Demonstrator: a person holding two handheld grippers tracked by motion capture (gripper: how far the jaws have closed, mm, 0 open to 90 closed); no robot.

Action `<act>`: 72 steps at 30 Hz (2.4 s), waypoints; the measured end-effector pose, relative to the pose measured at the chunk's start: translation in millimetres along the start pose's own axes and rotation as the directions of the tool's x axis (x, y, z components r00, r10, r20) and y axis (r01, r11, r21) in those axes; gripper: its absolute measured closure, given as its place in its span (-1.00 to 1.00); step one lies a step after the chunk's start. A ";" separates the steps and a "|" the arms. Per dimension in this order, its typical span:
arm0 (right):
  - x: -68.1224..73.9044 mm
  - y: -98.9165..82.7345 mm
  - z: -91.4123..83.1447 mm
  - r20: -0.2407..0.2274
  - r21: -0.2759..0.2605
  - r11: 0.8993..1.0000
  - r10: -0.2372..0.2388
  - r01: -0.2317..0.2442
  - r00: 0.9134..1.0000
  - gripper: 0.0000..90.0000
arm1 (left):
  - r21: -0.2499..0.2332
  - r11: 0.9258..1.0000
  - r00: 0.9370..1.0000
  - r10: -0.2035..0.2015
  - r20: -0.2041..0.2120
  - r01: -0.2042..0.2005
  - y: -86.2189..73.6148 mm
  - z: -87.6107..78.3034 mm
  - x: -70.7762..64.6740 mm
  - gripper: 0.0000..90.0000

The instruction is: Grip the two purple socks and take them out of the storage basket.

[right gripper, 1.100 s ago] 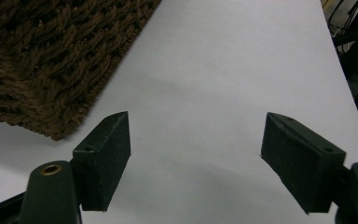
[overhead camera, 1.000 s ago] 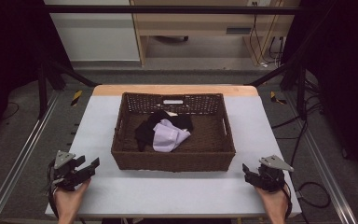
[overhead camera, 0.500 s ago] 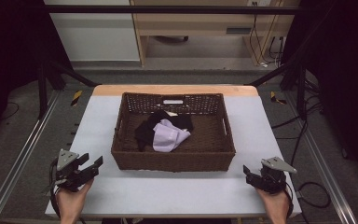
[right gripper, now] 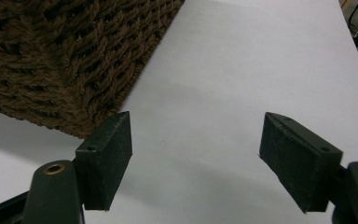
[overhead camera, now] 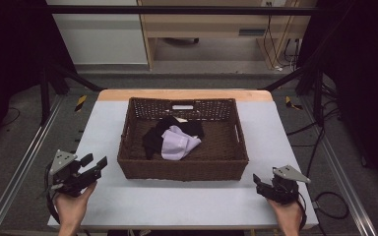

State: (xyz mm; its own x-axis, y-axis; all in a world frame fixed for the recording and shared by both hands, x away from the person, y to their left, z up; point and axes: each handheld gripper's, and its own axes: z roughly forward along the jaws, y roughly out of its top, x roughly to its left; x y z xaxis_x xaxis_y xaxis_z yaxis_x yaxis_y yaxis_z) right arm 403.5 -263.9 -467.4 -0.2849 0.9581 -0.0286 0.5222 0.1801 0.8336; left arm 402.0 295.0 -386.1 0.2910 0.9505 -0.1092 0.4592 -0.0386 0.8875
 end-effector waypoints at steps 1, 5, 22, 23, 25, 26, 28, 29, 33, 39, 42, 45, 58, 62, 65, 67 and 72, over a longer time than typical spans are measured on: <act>0.1 0.2 -0.4 -0.001 -0.002 1.000 0.002 -0.002 1.000 -0.42 | -0.003 1.000 1.000 0.007 -0.001 -0.007 2.3 0.0 -1.4 -0.01; -0.6 0.4 -1.1 -0.006 -0.010 1.000 0.005 -0.005 1.000 -0.40 | -0.011 1.000 1.000 0.019 0.012 -0.019 12.5 2.3 -8.3 0.00; -3.4 0.9 -2.1 -0.003 -0.022 1.000 0.009 -0.009 1.000 -0.34 | -0.052 0.993 0.991 0.106 0.083 -0.102 74.7 27.4 -58.3 0.05; -3.4 0.9 -2.1 -0.003 -0.023 1.000 0.008 -0.008 1.000 -0.34 | -0.052 0.993 0.990 0.109 0.085 -0.105 77.3 29.8 -60.7 0.05; -3.3 1.0 -2.2 -0.004 -0.023 1.000 0.007 -0.007 1.000 -0.32 | -0.048 0.994 0.990 0.107 0.094 -0.103 82.1 35.5 -64.7 0.05; -3.2 0.9 -2.2 -0.006 -0.023 1.000 0.007 -0.007 1.000 -0.32 | -0.052 0.993 0.990 0.107 0.098 -0.102 84.0 38.3 -66.6 0.04; -3.3 0.9 -1.9 -0.008 -0.024 1.000 0.003 -0.003 1.000 -0.32 | -0.051 0.994 0.990 0.105 0.095 -0.101 87.6 44.1 -70.4 0.03; -3.4 0.9 -1.7 -0.009 -0.023 1.000 0.002 -0.002 1.000 -0.32 | -0.051 0.994 0.990 0.105 0.095 -0.101 87.6 44.1 -70.4 0.03; -3.1 1.1 -1.3 -0.010 -0.023 1.000 -0.001 0.001 1.000 -0.31 | -0.049 0.993 0.990 0.108 0.088 -0.104 96.4 59.3 -77.2 0.03; -3.9 1.4 -1.4 -0.011 -0.024 1.000 0.007 -0.008 1.000 -0.31 | -0.059 0.993 0.989 0.106 0.103 -0.101 105.0 75.7 -83.7 0.02; -4.6 2.0 -1.7 -0.014 -0.032 0.999 0.012 -0.012 1.000 -0.29 | -0.056 0.992 0.987 0.116 0.113 -0.110 109.4 90.0 -91.3 0.03; -5.1 2.2 -1.3 -0.014 -0.033 0.999 0.010 -0.010 1.000 -0.29 | -0.039 0.993 0.987 0.111 0.118 -0.107 111.5 102.4 -95.3 0.02; -5.0 2.0 0.1 -0.018 -0.028 1.000 0.002 -0.002 1.000 -0.28 | 0.039 0.995 0.989 0.088 0.118 -0.094 111.5 155.7 -101.9 0.03; -5.4 2.0 -0.5 -0.017 -0.030 1.000 0.002 -0.003 1.000 -0.28 | 0.088 0.990 0.989 0.097 0.109 -0.107 104.7 172.2 -104.6 0.02; -6.0 1.9 -0.3 -0.017 -0.029 1.000 0.002 -0.002 1.000 -0.28 | 0.118 0.987 0.989 0.096 0.113 -0.109 101.2 179.6 -106.1 0.01; -6.3 1.7 -0.3 -0.016 -0.029 1.000 0.003 -0.004 1.000 -0.28 | 0.148 0.982 0.989 0.098 0.113 -0.114 98.4 185.2 -107.3 -0.11; -6.6 1.9 -0.4 -0.021 -0.028 1.000 0.010 -0.011 1.000 -0.28 | 0.256 0.960 0.988 0.084 0.127 -0.114 90.1 201.4 -108.4 -0.19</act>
State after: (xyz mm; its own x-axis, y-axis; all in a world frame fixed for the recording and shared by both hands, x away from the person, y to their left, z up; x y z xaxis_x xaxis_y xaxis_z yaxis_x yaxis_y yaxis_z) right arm 406.1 -270.0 -465.5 -0.2961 0.9551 -0.0089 0.5026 0.1637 0.8489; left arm 580.8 126.4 -384.5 0.4322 0.8972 -0.0904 0.6224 -0.2243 0.7499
